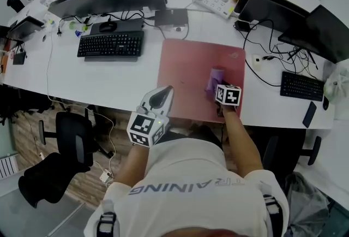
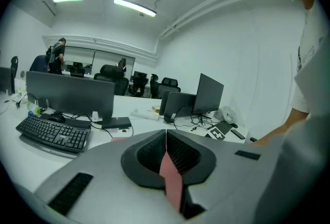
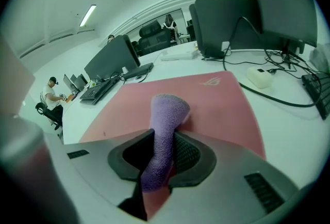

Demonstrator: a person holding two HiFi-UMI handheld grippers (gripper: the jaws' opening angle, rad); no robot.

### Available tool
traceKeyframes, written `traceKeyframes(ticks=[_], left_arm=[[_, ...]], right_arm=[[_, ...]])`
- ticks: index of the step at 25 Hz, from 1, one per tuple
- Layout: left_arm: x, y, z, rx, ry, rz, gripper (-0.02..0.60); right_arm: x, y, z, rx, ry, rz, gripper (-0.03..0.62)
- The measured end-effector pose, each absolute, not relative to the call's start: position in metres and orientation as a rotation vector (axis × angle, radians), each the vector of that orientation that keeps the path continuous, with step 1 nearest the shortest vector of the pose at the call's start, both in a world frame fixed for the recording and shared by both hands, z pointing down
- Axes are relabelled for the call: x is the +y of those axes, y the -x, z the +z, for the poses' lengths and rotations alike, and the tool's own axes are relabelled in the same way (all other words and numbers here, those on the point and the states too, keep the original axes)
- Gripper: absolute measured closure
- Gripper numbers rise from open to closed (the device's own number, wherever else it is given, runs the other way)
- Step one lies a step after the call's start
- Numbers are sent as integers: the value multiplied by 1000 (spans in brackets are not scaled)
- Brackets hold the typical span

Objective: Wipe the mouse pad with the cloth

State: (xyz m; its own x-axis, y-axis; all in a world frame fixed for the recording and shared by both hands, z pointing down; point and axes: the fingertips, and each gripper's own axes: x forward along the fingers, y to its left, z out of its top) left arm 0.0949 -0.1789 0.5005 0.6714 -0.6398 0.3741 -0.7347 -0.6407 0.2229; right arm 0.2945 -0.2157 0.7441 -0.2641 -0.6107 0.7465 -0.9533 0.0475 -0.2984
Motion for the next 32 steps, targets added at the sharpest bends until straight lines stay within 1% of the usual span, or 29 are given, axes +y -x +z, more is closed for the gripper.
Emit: traceKeyframes(ticks=[5, 10, 15, 19, 21, 24, 28, 32], left_arm=[[-175, -138, 503, -1026, -2554, 367, 549], [-170, -166, 503, -977, -2579, 383, 549], [-164, -166, 504, -969, -2572, 414, 549], [-159, -154, 508, -975, -2556, 426, 549], [-156, -144, 511, -978, -2548, 433, 549], [-152, -125, 514, -966, -2533, 423, 549], [-149, -95, 506, -933, -2515, 346, 549], [-144, -45, 498, -944, -2537, 339, 549]], right_arm=[[-200, -359, 739, -1855, -1655, 1085, 485], [-180, -413, 738, -1797, -1762, 1110, 485], [-158, -453, 738, -1721, -1857, 1116, 485], [-149, -470, 736, -1660, -1950, 1172, 487], [-149, -466, 726, -1664, -2001, 1225, 487], [-152, -439, 694, -1753, -2038, 1181, 487], [-157, -385, 649, -1894, -2054, 1047, 487], [-155, -314, 601, -2014, -2048, 907, 487]])
